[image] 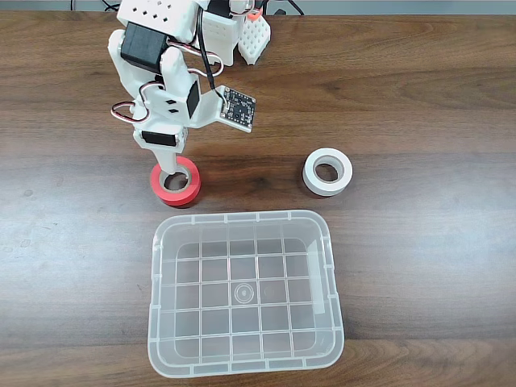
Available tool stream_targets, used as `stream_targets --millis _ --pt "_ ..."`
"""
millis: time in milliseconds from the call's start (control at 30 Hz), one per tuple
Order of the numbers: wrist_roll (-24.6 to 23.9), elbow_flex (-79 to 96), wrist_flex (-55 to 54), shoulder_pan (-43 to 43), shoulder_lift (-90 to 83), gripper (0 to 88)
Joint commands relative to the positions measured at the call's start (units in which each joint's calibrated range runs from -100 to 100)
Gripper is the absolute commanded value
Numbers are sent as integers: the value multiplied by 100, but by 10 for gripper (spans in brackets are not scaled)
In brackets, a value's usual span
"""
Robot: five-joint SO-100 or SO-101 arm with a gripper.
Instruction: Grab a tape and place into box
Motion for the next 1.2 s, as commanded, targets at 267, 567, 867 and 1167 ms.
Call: stream_targets --millis 267,567,867,1167 --pt "26 -71 -557 -17 579 190" --pt "15 -124 -523 -17 627 13" --pt "20 -202 -86 -31 -145 12" --pt "-6 -816 1283 -499 -1972 12"
